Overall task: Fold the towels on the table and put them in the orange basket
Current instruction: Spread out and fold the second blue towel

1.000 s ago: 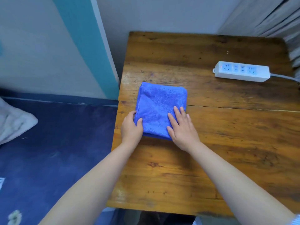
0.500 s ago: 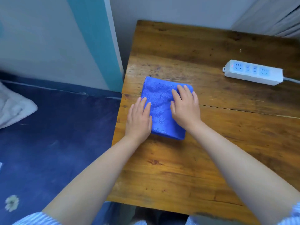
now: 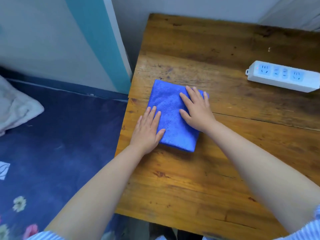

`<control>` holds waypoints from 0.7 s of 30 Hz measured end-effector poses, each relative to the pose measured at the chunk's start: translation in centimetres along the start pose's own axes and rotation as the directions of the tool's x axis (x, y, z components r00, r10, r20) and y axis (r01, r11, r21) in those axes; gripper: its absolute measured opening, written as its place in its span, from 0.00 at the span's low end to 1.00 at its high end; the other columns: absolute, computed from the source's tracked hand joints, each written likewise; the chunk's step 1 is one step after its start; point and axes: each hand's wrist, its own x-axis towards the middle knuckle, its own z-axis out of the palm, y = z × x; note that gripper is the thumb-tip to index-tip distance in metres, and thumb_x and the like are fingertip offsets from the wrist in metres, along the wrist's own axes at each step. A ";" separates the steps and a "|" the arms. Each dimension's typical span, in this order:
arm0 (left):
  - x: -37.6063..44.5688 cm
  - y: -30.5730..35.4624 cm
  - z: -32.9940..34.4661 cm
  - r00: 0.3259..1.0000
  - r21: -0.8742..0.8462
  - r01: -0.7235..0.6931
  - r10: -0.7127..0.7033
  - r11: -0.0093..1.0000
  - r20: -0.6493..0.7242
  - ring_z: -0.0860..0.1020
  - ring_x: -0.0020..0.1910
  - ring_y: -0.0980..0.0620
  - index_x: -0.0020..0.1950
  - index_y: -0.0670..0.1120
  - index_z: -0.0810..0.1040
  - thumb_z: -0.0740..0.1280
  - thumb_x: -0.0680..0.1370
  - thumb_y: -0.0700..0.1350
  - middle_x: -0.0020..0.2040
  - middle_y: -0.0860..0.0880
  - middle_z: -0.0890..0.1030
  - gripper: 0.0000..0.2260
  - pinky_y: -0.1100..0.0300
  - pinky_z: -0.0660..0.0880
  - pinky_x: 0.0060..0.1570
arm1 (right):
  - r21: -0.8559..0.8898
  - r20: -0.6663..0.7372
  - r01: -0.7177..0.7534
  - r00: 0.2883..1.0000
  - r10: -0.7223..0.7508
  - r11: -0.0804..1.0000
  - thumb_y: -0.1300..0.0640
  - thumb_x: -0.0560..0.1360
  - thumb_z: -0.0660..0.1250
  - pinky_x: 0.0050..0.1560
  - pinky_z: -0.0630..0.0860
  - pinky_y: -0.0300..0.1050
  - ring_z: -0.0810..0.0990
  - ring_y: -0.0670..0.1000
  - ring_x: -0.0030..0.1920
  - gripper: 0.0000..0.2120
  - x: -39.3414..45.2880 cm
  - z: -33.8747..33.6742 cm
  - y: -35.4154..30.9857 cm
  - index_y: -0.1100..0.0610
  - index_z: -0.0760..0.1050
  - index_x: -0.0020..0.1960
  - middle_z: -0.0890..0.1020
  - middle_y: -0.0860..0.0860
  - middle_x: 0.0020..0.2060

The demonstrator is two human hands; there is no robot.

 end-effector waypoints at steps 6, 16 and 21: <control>-1.4 0.1 -1.0 0.996 0.006 -0.017 0.017 1.000 -0.087 0.45 0.76 0.47 0.74 0.43 0.56 0.57 0.79 0.53 0.77 0.45 0.49 0.27 0.52 0.41 0.73 | -0.286 -0.042 0.384 0.910 -0.412 0.878 0.47 0.54 0.78 0.51 0.74 0.65 0.82 0.58 0.52 0.24 -8.7 0.1 -1.6 0.58 0.81 0.45 0.83 0.57 0.49; -5.0 1.8 1.3 0.992 0.117 0.103 -0.093 0.988 -0.087 0.45 0.76 0.53 0.75 0.48 0.50 0.53 0.79 0.39 0.77 0.51 0.47 0.25 0.53 0.42 0.73 | -0.239 -0.032 0.587 0.791 -0.611 0.774 0.68 0.64 0.59 0.32 0.77 0.40 0.83 0.53 0.35 0.12 -8.2 -0.9 0.4 0.60 0.81 0.40 0.84 0.53 0.36; -5.4 3.2 1.8 0.947 -0.037 0.190 -0.193 0.981 -0.256 0.54 0.75 0.53 0.73 0.48 0.60 0.61 0.76 0.40 0.74 0.51 0.60 0.25 0.54 0.47 0.72 | 0.233 -0.046 0.414 0.908 -0.416 0.880 0.72 0.68 0.65 0.50 0.74 0.44 0.81 0.60 0.49 0.12 -8.0 -4.0 0.8 0.69 0.78 0.51 0.83 0.61 0.48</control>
